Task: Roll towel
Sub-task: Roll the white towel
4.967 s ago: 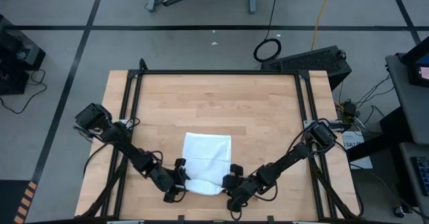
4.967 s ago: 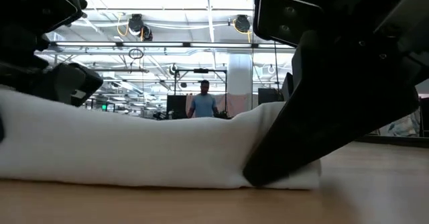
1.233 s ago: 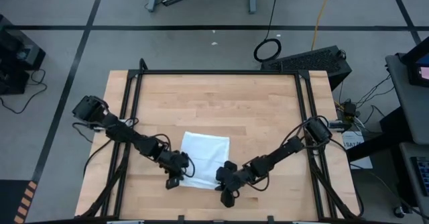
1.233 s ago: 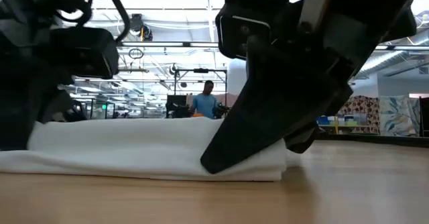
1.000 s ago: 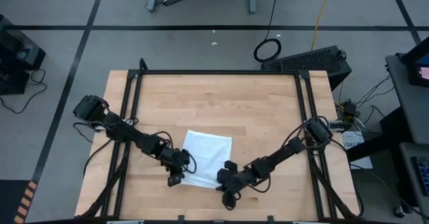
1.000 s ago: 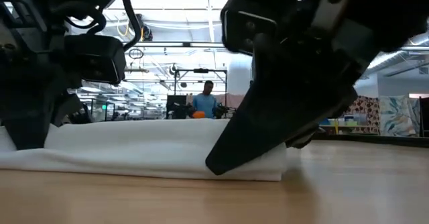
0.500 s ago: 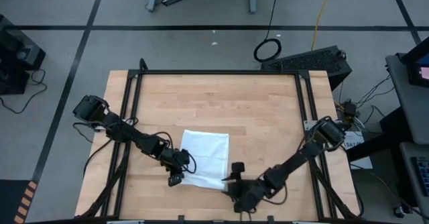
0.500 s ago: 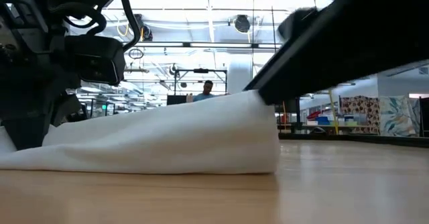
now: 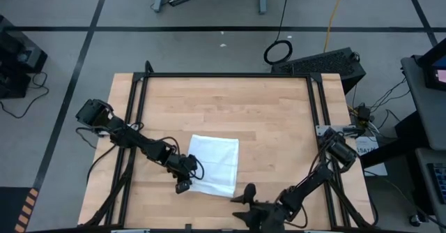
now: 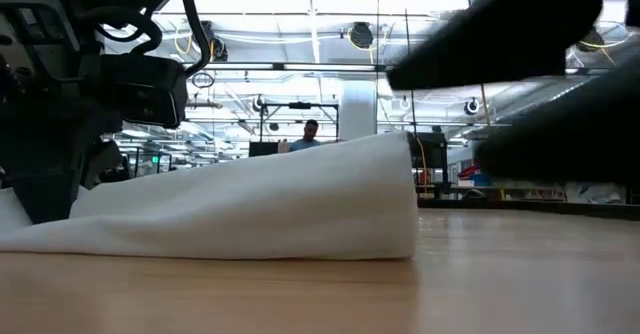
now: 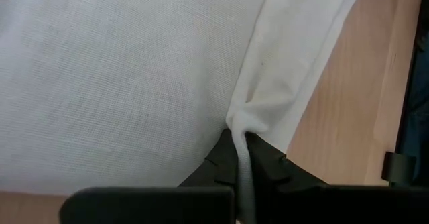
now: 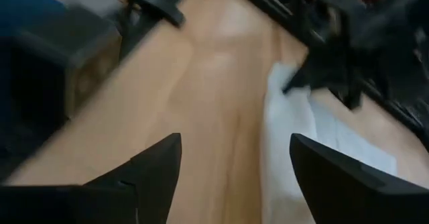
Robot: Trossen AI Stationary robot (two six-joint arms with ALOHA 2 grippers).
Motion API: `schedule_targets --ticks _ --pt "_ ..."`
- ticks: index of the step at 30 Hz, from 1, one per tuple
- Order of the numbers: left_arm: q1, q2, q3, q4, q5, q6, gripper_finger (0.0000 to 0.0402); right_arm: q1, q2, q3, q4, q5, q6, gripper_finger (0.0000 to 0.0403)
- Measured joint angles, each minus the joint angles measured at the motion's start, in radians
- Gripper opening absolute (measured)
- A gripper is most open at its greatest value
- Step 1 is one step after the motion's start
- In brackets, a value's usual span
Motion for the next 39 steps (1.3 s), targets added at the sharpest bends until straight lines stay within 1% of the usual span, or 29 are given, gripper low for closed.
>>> schedule_targets --ticks 3,6,11,15,19,25,31,35,39 --pt "0.0 0.0 0.0 0.0 0.0 -0.017 0.0011 -0.022 0.0 0.001 0.038 -0.076 -0.012 0.0258" --pt "0.0 0.0 0.0 0.0 0.0 -0.024 0.0011 -0.064 0.001 0.001 0.032 -0.126 0.028 0.0241" --pt "0.0 0.0 0.0 0.0 0.0 -0.025 0.0011 -0.121 0.001 0.001 0.003 -0.206 0.026 0.0218" --pt "0.0 0.001 0.0 0.0 0.0 -0.025 0.0011 -0.153 0.001 0.001 -0.064 -0.214 0.05 0.0214" --pt "0.0 0.001 0.0 0.0 0.0 -0.023 0.0011 -0.169 0.002 0.001 -0.103 -0.187 0.064 0.0227" --pt "0.0 0.001 0.0 0.0 0.0 -0.017 0.0011 -0.19 0.002 0.001 -0.116 -0.132 0.088 0.0269" --pt "0.0 0.001 -0.001 0.001 0.0 -0.016 0.0011 -0.217 0.001 0.002 -0.194 -0.137 0.21 0.0304" --pt "0.0 0.001 -0.001 0.011 0.0 -0.016 0.0012 -0.226 -0.001 0.003 -0.214 -0.16 0.283 0.0308" --pt "0.001 0.004 -0.003 0.06 -0.014 -0.014 0.0032 -0.233 -0.002 0.003 -0.226 -0.179 0.355 0.0305"
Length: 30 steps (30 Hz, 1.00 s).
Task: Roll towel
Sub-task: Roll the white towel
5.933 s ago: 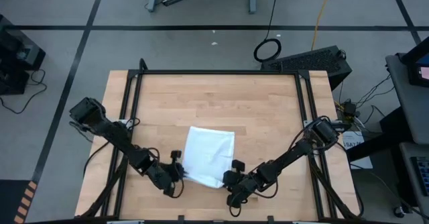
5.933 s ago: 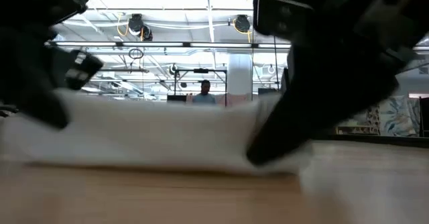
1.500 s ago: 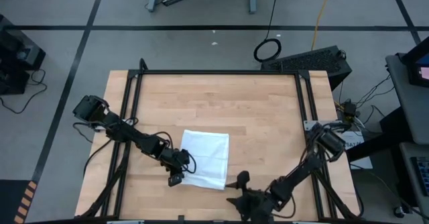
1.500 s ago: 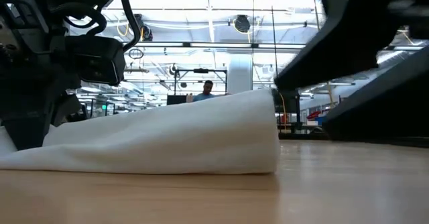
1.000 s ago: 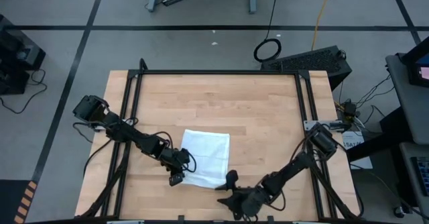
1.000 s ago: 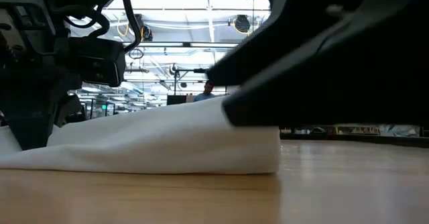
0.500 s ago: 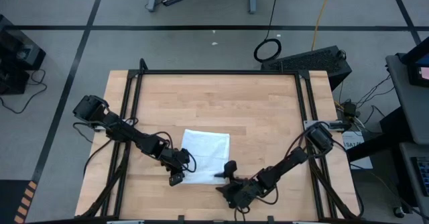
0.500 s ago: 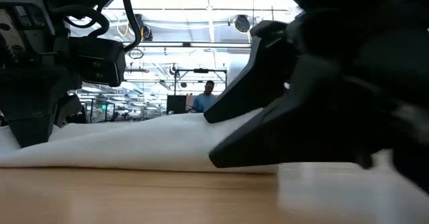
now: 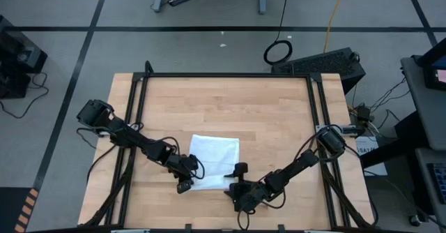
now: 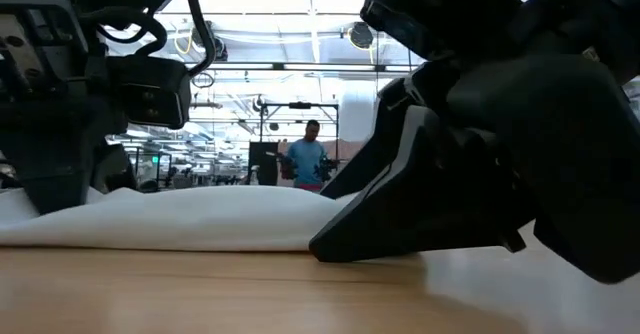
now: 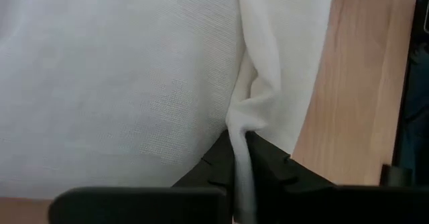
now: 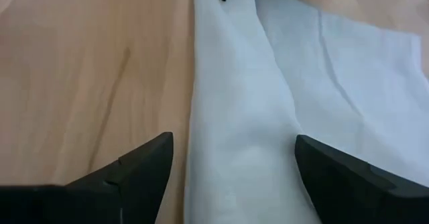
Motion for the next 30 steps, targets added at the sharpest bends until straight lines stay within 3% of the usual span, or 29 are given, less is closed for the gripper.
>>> schedule_targets --ticks 11,20,22,25,30 --pt "0.024 -0.061 -0.002 0.007 -0.019 0.031 0.0135 -0.005 -0.002 0.0 -0.049 -0.046 0.159 0.0304" --pt "0.07 -0.299 -0.001 -0.172 -0.031 0.173 0.0196 -0.015 -0.002 0.001 -0.078 -0.098 0.231 0.0304" --pt "0.054 -0.361 -0.001 -0.182 -0.097 0.203 0.0198 -0.018 -0.002 0.001 -0.081 -0.103 0.249 0.0304" --pt "-0.031 -0.401 0.001 -0.15 -0.275 0.303 0.0198 -0.02 -0.001 0.0 -0.085 -0.105 0.264 0.0304" --pt "-0.223 -0.331 0.001 -0.126 -0.514 0.392 0.02 -0.02 0.0 0.0 -0.088 -0.105 0.278 0.0304"
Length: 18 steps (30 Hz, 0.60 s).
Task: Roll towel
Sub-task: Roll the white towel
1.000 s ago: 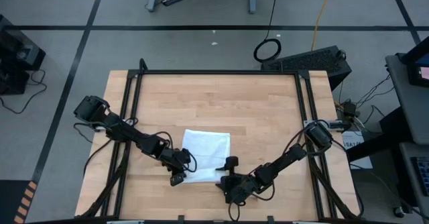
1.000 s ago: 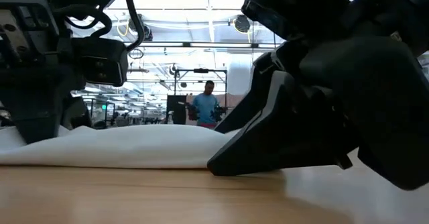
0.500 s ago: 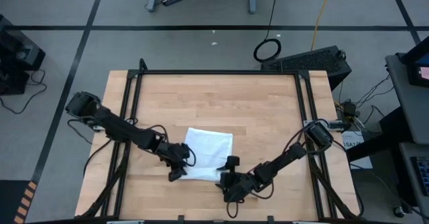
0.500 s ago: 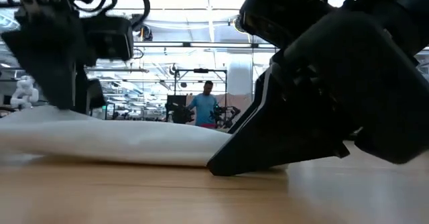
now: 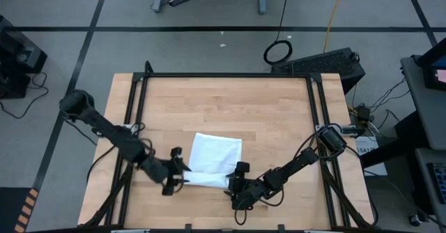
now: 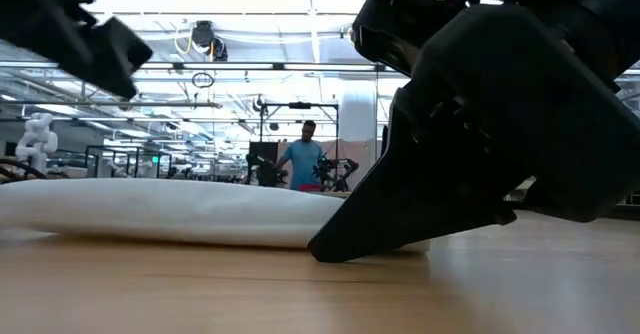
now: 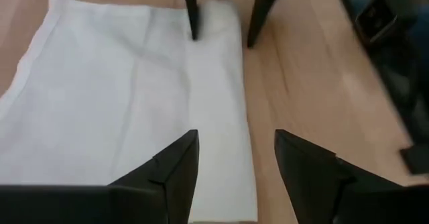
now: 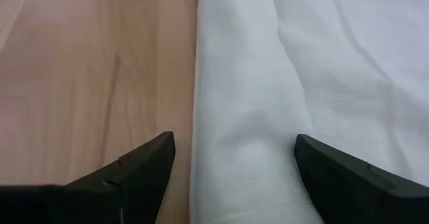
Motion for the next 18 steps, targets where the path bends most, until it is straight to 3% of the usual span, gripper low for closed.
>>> schedule_targets --ticks 4,13,18 --pt "-0.088 0.102 0.0 0.064 -0.09 -0.009 0.0229 0.0 0.0 0.0 -0.001 -0.002 0.004 0.0304" --pt "-0.145 0.314 0.0 0.134 -0.248 -0.009 0.0359 0.002 0.0 -0.001 -0.002 -0.004 0.026 0.0304" --pt "-0.145 0.372 0.0 0.145 -0.251 -0.003 0.0369 0.002 0.0 -0.001 -0.002 -0.005 0.029 0.0304"
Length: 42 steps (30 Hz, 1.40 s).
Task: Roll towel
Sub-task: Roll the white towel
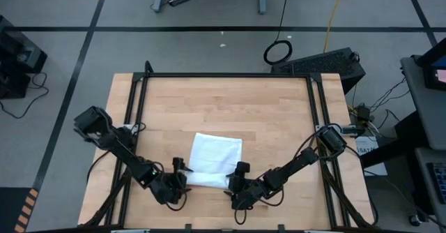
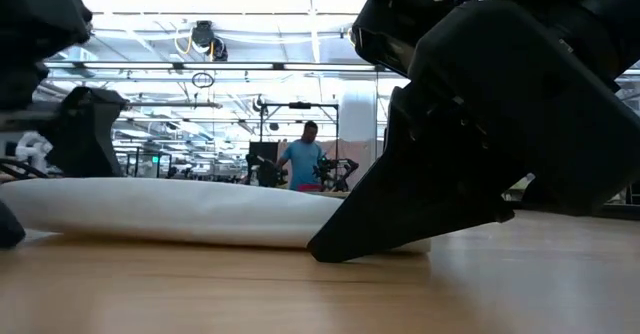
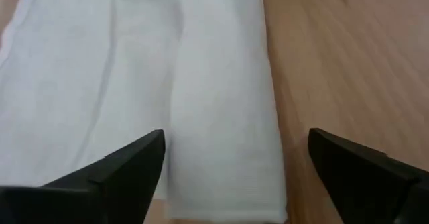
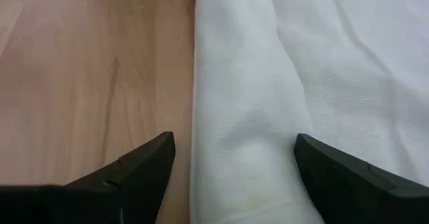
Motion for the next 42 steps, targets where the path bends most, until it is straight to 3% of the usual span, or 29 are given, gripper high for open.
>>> schedule_targets --ticks 7,13,18,21,25,28,37,42 --pt "0.009 0.028 0.003 0.016 -0.015 0.02 0.0293 0.0 0.0 -0.001 0.0 -0.001 0.0 0.0304" --pt "0.033 0.03 0.005 0.022 -0.006 0.02 0.0196 0.0 0.0 -0.001 0.0 -0.002 -0.002 0.0304" --pt "0.076 -0.018 0.007 0.01 0.112 -0.014 0.0083 0.01 -0.004 -0.001 0.0 0.002 -0.03 0.0304" --pt "0.12 -0.058 0.007 0.01 0.258 -0.086 0.0019 0.021 -0.012 -0.001 0.0 0.015 -0.083 0.0304" --pt "0.19 -0.097 0.007 0.02 0.465 -0.212 0.0024 0.029 -0.032 -0.003 -0.011 0.021 -0.162 0.0309" --pt "0.231 -0.099 0.006 0.018 0.561 -0.292 0.003 0.04 -0.051 -0.004 -0.027 0.031 -0.226 0.032" --pt "0.308 -0.099 -0.002 -0.021 0.646 -0.371 0.001 0.1 -0.104 -0.005 -0.062 0.053 -0.369 0.034" --pt "0.355 -0.099 -0.002 0.073 0.813 -0.392 0.0012 0.137 -0.104 -0.004 -0.015 0.15 -0.455 0.034"
